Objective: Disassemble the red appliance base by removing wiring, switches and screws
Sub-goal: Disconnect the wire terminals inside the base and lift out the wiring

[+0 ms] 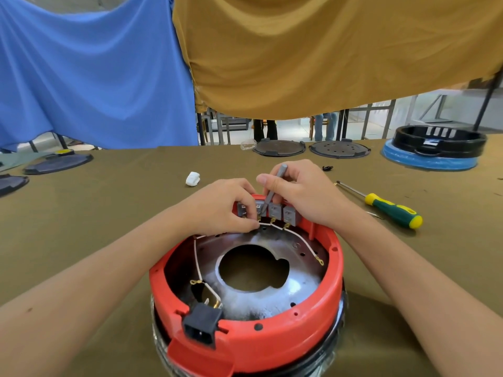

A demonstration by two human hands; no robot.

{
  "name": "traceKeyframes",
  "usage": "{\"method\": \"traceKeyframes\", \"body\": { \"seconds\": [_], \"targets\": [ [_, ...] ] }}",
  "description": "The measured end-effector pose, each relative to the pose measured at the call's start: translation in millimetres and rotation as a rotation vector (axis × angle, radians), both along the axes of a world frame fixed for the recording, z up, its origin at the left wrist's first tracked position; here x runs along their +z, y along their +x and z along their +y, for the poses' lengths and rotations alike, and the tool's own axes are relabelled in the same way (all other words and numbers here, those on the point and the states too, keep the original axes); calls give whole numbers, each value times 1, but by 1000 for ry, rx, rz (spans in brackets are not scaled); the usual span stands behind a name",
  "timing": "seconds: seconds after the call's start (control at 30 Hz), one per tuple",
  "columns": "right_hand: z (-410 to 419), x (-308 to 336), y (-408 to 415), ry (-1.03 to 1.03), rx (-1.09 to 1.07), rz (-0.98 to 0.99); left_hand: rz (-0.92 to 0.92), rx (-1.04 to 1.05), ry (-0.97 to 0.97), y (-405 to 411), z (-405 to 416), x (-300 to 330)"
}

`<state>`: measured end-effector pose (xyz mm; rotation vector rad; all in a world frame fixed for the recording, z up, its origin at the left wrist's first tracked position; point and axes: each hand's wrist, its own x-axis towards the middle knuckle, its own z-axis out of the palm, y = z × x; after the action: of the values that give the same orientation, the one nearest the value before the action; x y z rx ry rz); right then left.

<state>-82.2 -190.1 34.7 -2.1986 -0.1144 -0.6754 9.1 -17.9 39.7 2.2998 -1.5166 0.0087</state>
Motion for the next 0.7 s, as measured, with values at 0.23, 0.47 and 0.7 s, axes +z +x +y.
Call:
{"method": "traceKeyframes", "body": {
  "seconds": [0.23, 0.47, 0.7],
  "targets": [
    [-1, -2, 3, 96, 9, 50, 7, -6, 8, 0, 1, 0],
    [1, -1, -1, 27, -14, 6, 19, -8, 4, 0, 1, 0],
    [-1, -2, 2, 58, 19, 32, 22, -12, 4, 1, 1, 0]
  ]
}}
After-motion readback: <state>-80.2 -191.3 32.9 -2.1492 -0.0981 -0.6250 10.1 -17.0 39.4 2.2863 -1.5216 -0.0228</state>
